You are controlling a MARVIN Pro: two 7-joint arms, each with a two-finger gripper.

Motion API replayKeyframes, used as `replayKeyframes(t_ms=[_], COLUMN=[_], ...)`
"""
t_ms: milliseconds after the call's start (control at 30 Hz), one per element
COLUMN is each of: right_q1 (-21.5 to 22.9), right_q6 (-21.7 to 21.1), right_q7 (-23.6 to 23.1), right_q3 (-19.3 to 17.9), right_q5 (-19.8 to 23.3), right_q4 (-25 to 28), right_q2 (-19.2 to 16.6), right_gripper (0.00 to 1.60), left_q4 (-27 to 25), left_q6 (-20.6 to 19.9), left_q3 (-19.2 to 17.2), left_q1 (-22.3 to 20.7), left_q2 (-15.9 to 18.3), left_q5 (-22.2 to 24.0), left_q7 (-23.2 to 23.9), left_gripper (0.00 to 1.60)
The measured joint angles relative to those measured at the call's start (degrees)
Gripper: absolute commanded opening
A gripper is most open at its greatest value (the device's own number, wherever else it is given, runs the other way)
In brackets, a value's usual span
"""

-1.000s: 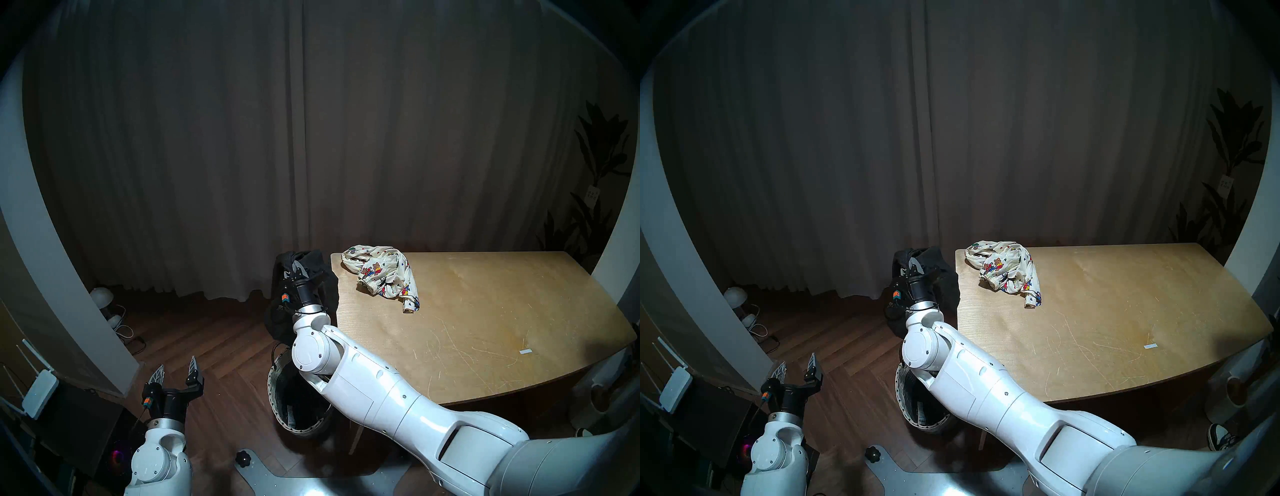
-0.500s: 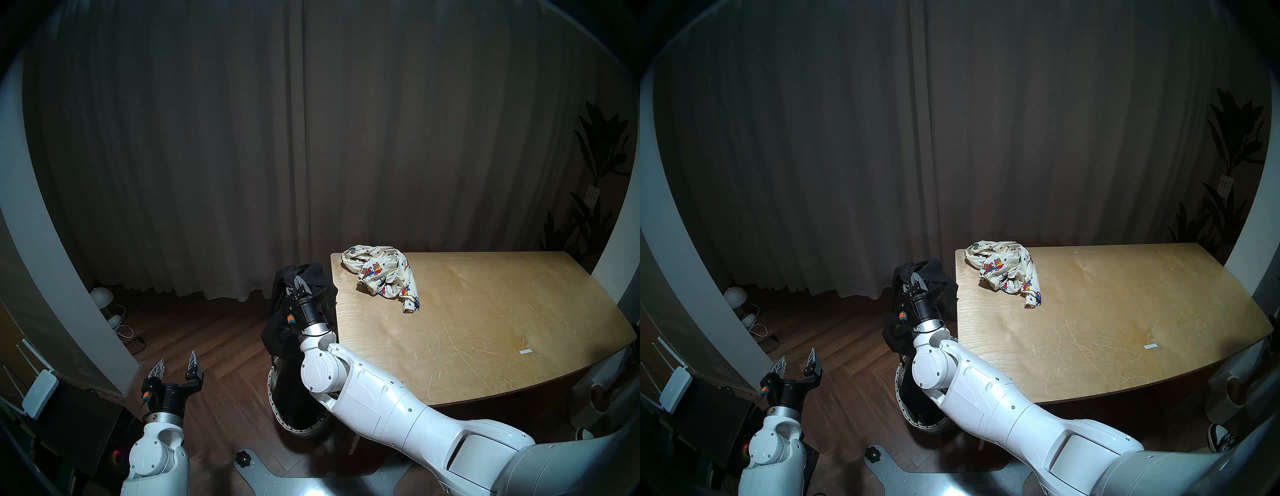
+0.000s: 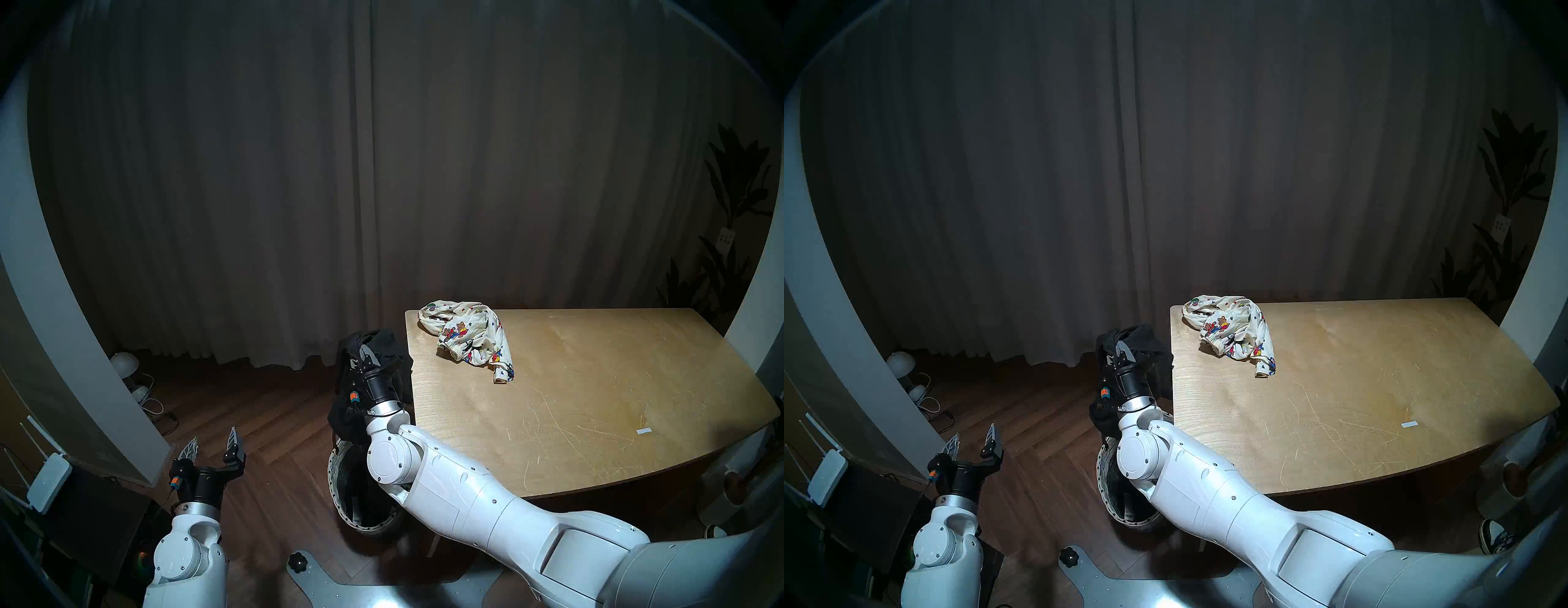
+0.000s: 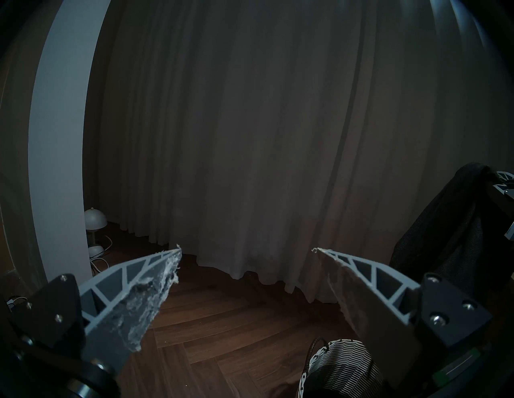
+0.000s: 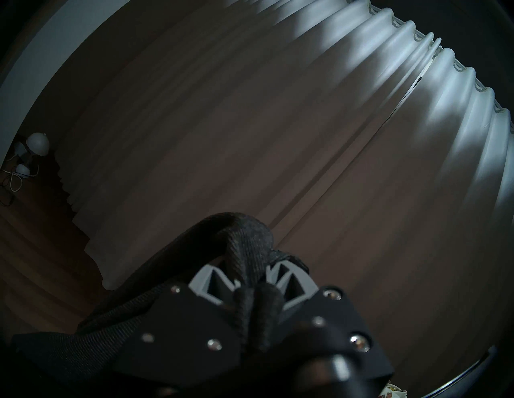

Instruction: Toss clothes into the laundry hamper

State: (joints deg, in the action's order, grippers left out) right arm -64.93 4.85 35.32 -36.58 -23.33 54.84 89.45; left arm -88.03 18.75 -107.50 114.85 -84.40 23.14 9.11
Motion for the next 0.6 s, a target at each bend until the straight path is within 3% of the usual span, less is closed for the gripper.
replayKeyframes(t_ms=[33,67,100,133,167,400,600], right_q1=[0.1,0.3,0.4,0.5,0.5,-0.1,-1.7], right_q6=[0.0,0.0,0.0,0.0,0.0,0.2,0.5], right_q7=[0.1,0.2,0.3,0.4,0.5,1.2,2.0], right_q3=[0.2,0.4,0.5,0.6,0.6,-0.7,-4.7], right_q5=[-0.1,-0.2,-0.3,-0.4,-0.4,-0.9,-1.7], right_q4=[-0.3,-0.8,-1.1,-1.4,-1.6,0.3,0.1], right_q2=[0.3,0.6,0.8,0.9,1.1,-0.6,-5.1], right_gripper=[0.0,0.5,0.5,1.29,1.6,1.6,1.6], left_q4=[0.0,0.0,0.0,0.0,0.0,-0.1,0.0], left_q6=[0.0,0.0,0.0,0.0,0.0,0.0,0.0], left_q3=[0.0,-0.1,-0.1,-0.1,-0.1,-0.8,-1.2], left_q1=[0.0,0.0,0.0,0.0,0.0,0.5,1.0], left_q2=[0.0,0.0,0.0,0.0,0.0,-0.2,-0.2], left_q5=[0.0,0.1,0.1,0.1,0.1,0.3,0.5], left_q7=[0.0,0.0,0.0,0.0,0.0,-0.4,-0.7], left_gripper=[1.6,1.6,1.6,1.6,1.6,1.6,1.6])
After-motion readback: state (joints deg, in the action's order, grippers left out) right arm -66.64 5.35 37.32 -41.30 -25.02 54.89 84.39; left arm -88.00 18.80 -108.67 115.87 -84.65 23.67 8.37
